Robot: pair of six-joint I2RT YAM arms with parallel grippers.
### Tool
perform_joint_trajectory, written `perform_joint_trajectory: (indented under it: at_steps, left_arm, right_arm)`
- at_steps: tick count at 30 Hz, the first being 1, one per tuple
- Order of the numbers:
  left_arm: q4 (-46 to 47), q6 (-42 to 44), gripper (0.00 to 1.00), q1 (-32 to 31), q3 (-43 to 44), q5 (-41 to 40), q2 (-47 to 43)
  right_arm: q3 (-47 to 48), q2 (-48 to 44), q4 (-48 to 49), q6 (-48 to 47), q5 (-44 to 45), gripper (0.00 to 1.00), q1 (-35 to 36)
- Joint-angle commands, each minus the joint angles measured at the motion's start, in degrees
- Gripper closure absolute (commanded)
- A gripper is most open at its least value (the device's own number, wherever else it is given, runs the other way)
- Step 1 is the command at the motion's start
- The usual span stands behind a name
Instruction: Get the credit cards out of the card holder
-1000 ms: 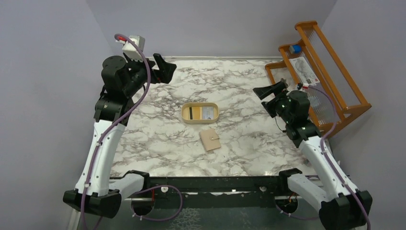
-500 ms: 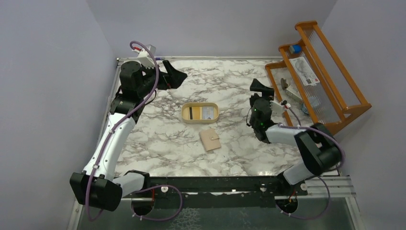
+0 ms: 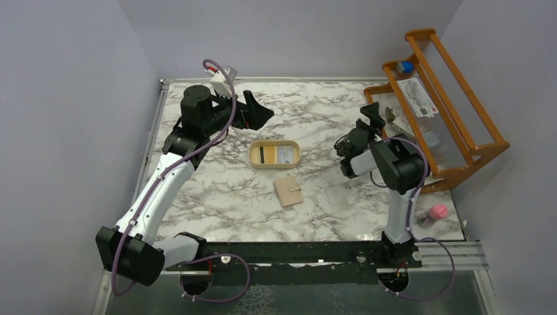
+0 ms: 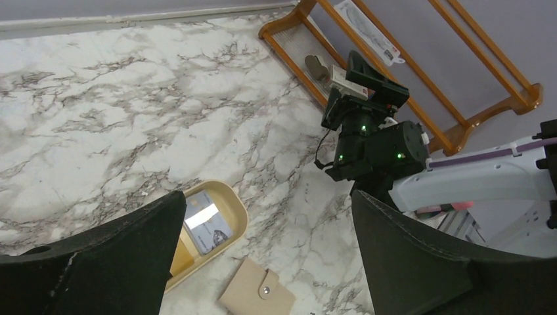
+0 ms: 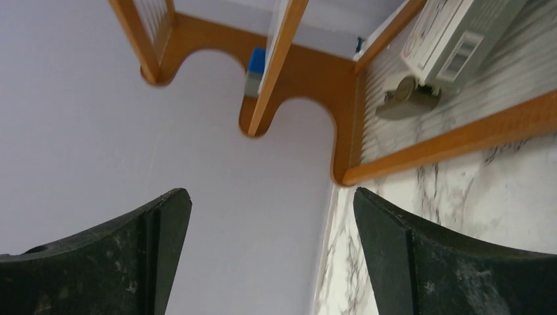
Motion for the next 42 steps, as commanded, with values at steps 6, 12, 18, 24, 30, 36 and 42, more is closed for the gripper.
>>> perform_joint_trajectory:
  at_steps: [6,12,18,24,30,36,42]
  left_arm:
    - [-0.1,1.4,0.04,-0.9,2.1,2.7,5.4]
    - [-1.1,1.6,0.04,-0.9,4.5,2.8,9.4]
    - [-1.8,0.8,0.04,-0.8,5.7,5.6,13.8]
    - [-1.8,-0.5,0.05,-0.8,7.2,7.6,16.3]
    - [-1.9,-0.8,0.05,-0.8,7.7,8.0,17.2]
    - [-3.5,0.3,0.05,-0.8,7.6,7.8,16.9]
    - [-3.7,0.2,0.05,-0.8,7.3,7.9,17.8]
  right_arm:
    - [5.6,3.8,14.9,-2.3,10.0,0.00,-5.5]
    - [10.8,6.0,15.0,-6.8,7.7,0.00,-8.9]
    - [14.6,7.6,15.0,-8.6,7.9,0.00,-13.0]
    - [16.7,7.5,15.1,-9.4,4.1,0.00,-16.9]
    - [22.4,7.9,15.1,-13.5,2.9,0.00,-17.6]
    - [24.2,9.6,15.0,-14.3,4.7,0.00,-20.1]
    - [21.2,9.6,14.9,-12.9,5.2,0.03,-21.4]
